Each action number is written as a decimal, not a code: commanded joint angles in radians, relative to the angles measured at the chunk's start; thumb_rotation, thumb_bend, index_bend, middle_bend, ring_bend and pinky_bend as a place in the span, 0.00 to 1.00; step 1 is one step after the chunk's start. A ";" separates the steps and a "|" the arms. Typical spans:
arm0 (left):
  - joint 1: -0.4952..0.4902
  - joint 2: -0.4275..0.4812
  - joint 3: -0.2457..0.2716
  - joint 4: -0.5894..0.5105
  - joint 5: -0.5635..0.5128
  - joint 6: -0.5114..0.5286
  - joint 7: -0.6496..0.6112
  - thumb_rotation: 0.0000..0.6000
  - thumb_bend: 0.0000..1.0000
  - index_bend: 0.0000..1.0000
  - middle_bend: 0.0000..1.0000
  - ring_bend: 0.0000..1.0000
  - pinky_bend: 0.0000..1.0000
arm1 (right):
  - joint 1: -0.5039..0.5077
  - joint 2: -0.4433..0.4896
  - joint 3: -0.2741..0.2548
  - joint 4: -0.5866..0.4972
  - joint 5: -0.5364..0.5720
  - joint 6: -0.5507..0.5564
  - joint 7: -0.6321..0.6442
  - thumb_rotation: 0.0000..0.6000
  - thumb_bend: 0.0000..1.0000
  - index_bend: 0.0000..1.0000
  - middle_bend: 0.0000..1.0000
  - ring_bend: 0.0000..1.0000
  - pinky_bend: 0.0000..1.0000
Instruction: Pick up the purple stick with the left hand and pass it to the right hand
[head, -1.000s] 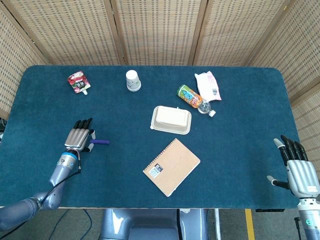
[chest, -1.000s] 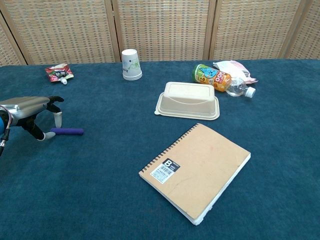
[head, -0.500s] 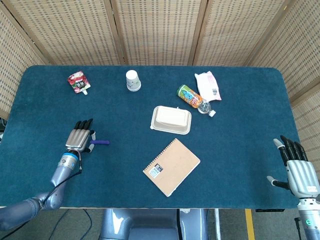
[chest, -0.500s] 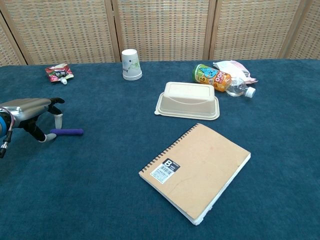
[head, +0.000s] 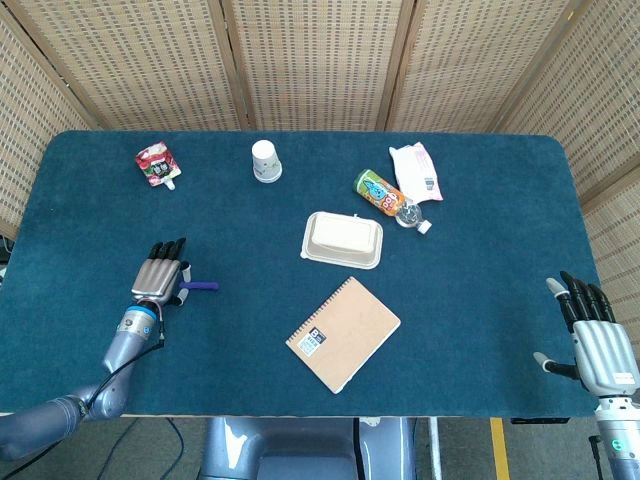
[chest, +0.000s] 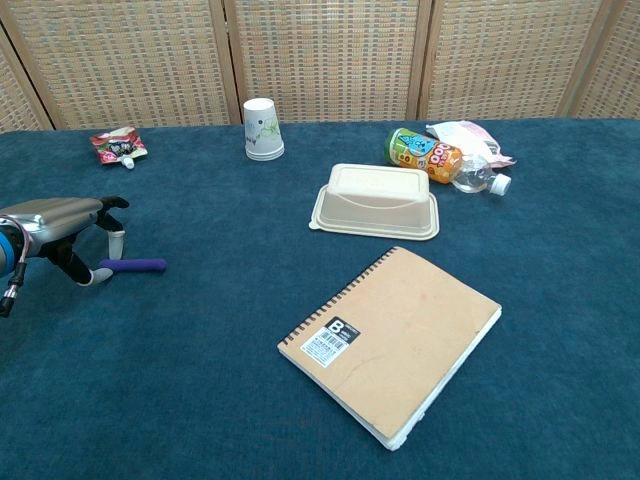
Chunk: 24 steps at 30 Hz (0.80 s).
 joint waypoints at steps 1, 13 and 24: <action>-0.001 0.000 0.000 -0.003 -0.004 0.001 0.005 1.00 0.46 0.58 0.00 0.00 0.00 | 0.000 0.001 0.000 0.000 0.000 0.001 0.001 1.00 0.00 0.04 0.00 0.00 0.00; -0.003 0.007 0.001 -0.012 -0.024 -0.003 0.016 1.00 0.53 0.63 0.00 0.00 0.00 | 0.000 0.003 -0.001 -0.001 -0.001 0.000 0.007 1.00 0.00 0.04 0.00 0.00 0.00; -0.002 0.013 -0.001 -0.022 -0.032 0.002 0.013 1.00 0.57 0.68 0.00 0.00 0.00 | 0.000 0.003 -0.001 -0.001 -0.001 -0.001 0.006 1.00 0.00 0.05 0.00 0.00 0.00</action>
